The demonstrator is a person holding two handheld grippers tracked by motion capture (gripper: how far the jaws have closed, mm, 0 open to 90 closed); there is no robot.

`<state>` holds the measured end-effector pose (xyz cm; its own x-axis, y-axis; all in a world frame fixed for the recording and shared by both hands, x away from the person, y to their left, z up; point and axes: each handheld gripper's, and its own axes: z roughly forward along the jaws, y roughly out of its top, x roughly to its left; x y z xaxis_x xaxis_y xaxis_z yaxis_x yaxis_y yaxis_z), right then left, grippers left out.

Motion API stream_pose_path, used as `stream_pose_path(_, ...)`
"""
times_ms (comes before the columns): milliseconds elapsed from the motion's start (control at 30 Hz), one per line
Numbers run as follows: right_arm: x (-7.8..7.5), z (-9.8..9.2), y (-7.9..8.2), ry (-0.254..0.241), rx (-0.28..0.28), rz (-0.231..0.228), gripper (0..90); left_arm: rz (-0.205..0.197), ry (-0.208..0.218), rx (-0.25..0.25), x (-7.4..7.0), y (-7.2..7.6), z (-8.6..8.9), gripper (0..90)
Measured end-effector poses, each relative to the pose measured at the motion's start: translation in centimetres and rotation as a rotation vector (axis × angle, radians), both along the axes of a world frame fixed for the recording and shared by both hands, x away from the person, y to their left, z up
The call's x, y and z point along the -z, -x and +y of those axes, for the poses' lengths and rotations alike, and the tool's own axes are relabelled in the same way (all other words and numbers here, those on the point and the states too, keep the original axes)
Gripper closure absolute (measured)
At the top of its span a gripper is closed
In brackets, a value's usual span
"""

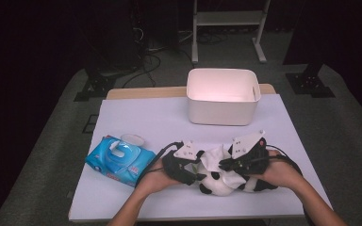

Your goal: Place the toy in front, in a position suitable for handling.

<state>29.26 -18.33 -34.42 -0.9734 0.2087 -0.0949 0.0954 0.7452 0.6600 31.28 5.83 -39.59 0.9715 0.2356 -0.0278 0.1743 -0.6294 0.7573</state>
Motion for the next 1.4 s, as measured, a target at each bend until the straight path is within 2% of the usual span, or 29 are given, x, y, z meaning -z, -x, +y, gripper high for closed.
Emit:
stream_pose_path(167,-0.4,-0.1,0.1,0.006,-0.005,0.003,83.3,-0.010,-0.016,0.016,0.3,0.1,-0.4,44.9)
stream_pose_path(333,-1.0,1.3,-1.7,0.003,0.001,-0.005,83.3,-0.048,-0.034,0.063,0.3,0.7,-0.6,47.6)
stream_pose_path(433,-0.6,1.7,-2.6,0.026,0.002,0.010,83.3,-0.048,-0.039,0.058,0.3,0.8,-0.5,47.6)
stream_pose_path(567,-0.4,0.5,-2.4,0.016,0.020,0.029,83.3,-0.036,-0.028,0.059,0.0,0.6,-0.1,47.2)
stream_pose_path(667,-0.2,-0.9,-1.7,-0.013,0.041,0.054,83.3,-0.023,0.009,0.039,-0.4,0.5,-0.2,41.7)
stream_pose_path(767,0.1,-1.8,-1.2,-0.027,0.047,0.070,83.3,-0.027,0.001,0.057,-0.4,0.7,-0.7,44.3)
stream_pose_path(833,0.1,-2.0,-1.0,-0.021,0.043,0.072,83.3,-0.021,0.005,0.064,-0.3,0.7,-0.7,47.3)
stream_pose_path(967,-0.5,-1.0,-0.9,0.011,0.028,0.065,83.2,-0.034,-0.012,0.083,-0.2,1.0,-0.8,50.2)
stream_pose_path(1033,-0.6,-0.1,-1.1,0.010,0.015,0.063,83.2,-0.043,-0.013,0.097,-0.2,1.1,-0.9,50.6)
stream_pose_path(1233,0.1,2.7,-1.8,0.032,-0.031,0.068,83.2,-0.044,-0.027,0.103,0.0,1.3,-0.7,50.9)
stream_pose_path(1333,-0.1,2.2,-1.8,0.034,-0.022,0.065,83.2,-0.036,-0.010,0.105,0.1,1.3,-0.6,51.6)
stream_pose_path(1400,-0.3,1.4,-1.7,0.027,-0.007,0.068,83.2,-0.043,-0.017,0.110,-0.1,1.4,-0.7,51.6)
